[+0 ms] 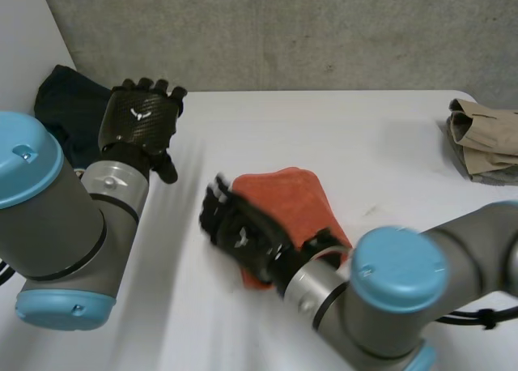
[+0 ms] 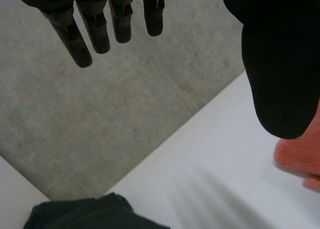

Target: Fold the laundry.

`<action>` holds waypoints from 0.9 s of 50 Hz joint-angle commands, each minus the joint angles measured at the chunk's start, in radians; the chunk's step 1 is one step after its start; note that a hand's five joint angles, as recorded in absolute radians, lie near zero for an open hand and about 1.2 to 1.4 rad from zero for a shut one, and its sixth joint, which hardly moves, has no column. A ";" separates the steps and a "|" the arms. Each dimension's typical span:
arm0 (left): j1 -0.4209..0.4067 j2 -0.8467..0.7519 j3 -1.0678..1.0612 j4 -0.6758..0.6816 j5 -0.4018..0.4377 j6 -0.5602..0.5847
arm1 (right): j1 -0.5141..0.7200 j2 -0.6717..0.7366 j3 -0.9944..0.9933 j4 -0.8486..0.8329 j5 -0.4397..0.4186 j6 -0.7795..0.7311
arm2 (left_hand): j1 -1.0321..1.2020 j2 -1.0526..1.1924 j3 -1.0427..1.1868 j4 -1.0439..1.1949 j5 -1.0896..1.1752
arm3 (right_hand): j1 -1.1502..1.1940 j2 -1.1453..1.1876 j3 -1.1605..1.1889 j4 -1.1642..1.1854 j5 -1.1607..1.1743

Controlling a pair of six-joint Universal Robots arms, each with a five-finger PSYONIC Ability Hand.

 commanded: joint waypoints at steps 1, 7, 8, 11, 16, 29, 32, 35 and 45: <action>-0.040 -0.024 0.061 0.070 0.003 -0.025 | -0.126 -0.260 0.049 0.007 0.053 0.474 | 0.001 -0.022 -0.023 -0.015 -0.035 | -0.048 -0.034 -0.033 -0.034 -0.046; -0.151 -0.153 0.186 0.075 0.043 -0.075 | -0.252 -0.312 -0.030 0.209 0.068 0.867 | 0.001 -0.022 -0.023 -0.015 -0.035 | -0.048 -0.034 -0.033 -0.034 -0.046; -0.162 -0.173 0.203 0.072 0.052 -0.082 | -0.269 -0.308 -0.050 0.250 0.068 0.881 | 0.001 -0.022 -0.023 -0.015 -0.035 | -0.048 -0.034 -0.033 -0.034 -0.046; -0.201 -0.250 0.266 0.040 0.072 -0.115 | -0.321 -0.213 -0.153 0.423 0.081 0.889 | 0.001 -0.022 -0.023 -0.015 -0.035 | -0.048 -0.034 -0.033 -0.034 -0.046; -0.242 -0.395 0.395 -0.126 0.066 -0.167 | -0.323 -0.062 -0.305 0.589 0.085 0.899 | 0.007 -0.017 -0.018 -0.010 -0.030 | -0.048 -0.034 -0.033 -0.034 -0.046; -0.241 -0.555 0.473 -0.451 -0.029 -0.252 | -0.330 0.238 -0.546 0.818 0.088 0.889 | 0.019 -0.005 -0.006 0.002 -0.018 | -0.048 -0.034 -0.033 -0.034 -0.046; -0.244 -0.550 0.464 -0.471 -0.031 -0.252 | -0.332 0.237 -0.547 0.820 0.108 0.863 | 0.022 -0.002 -0.003 0.005 -0.015 | -0.048 -0.034 -0.033 -0.034 -0.046; -0.242 -0.520 0.452 -0.496 -0.026 -0.250 | -0.327 0.219 -0.535 0.809 0.156 0.820 | 0.025 0.001 0.000 0.008 -0.012 | -0.048 -0.034 -0.033 -0.034 -0.046; -0.206 -0.298 0.473 -0.480 0.032 -0.244 | -0.278 -0.073 -0.278 0.533 0.245 0.651 | 0.007 -0.017 -0.017 -0.010 -0.030 | -0.048 -0.034 -0.033 -0.034 -0.046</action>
